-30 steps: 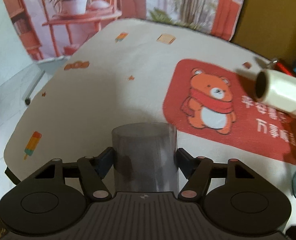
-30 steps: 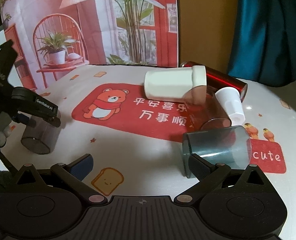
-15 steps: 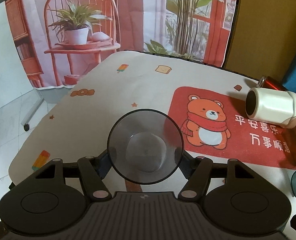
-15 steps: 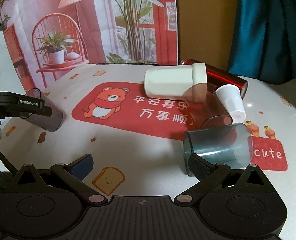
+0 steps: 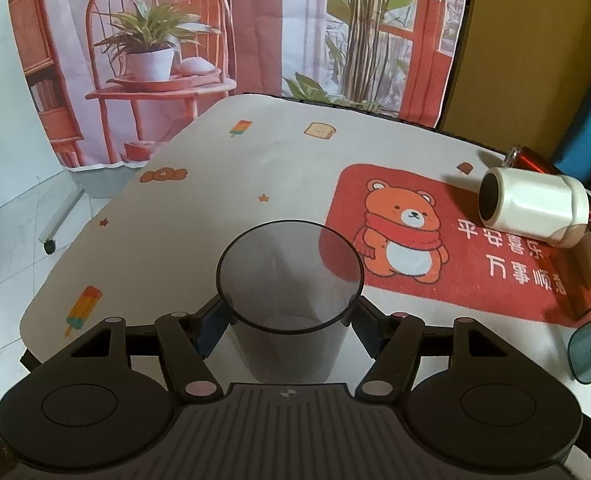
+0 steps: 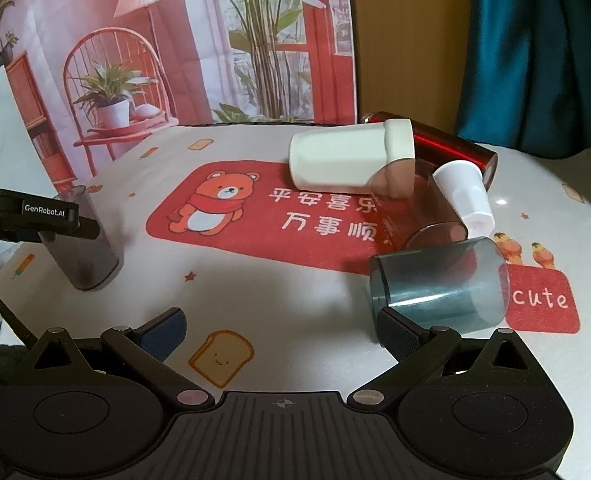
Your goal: Flip cup upright
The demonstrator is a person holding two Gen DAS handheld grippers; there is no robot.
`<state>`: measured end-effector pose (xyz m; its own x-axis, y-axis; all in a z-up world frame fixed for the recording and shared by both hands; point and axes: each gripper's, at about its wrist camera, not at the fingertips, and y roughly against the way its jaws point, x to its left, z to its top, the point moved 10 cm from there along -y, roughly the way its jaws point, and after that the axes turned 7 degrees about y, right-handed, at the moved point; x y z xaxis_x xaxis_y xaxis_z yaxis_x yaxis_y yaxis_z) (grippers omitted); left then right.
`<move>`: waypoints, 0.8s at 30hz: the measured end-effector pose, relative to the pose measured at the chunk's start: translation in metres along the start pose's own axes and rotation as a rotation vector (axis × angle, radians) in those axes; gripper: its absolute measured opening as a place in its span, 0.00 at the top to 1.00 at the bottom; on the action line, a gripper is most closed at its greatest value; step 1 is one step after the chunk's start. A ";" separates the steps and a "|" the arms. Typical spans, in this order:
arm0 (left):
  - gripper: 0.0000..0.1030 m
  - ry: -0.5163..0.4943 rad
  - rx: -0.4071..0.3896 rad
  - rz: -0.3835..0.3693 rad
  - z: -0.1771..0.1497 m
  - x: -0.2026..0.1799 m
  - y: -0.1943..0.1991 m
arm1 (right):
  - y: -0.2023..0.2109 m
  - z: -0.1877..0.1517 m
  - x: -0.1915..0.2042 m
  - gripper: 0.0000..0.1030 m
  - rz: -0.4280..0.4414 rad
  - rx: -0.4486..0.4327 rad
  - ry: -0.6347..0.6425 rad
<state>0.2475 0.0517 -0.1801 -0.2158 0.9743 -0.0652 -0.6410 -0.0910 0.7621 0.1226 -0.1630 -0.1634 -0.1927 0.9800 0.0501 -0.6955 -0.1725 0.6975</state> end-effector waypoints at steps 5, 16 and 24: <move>0.32 -0.029 0.007 0.007 -0.009 -0.002 0.002 | 0.001 -0.001 -0.001 0.02 -0.002 0.002 -0.007; 0.06 -0.068 0.039 -0.065 -0.018 -0.008 0.024 | 0.015 0.010 -0.011 0.00 -0.026 -0.017 -0.017; 0.04 -0.103 -0.021 -0.088 -0.012 -0.011 0.079 | 0.041 0.015 -0.032 0.00 -0.081 -0.026 -0.057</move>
<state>0.1905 0.0312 -0.1275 -0.0823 0.9946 -0.0639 -0.6695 -0.0077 0.7428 0.1110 -0.1999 -0.1254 -0.0961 0.9947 0.0356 -0.7253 -0.0945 0.6819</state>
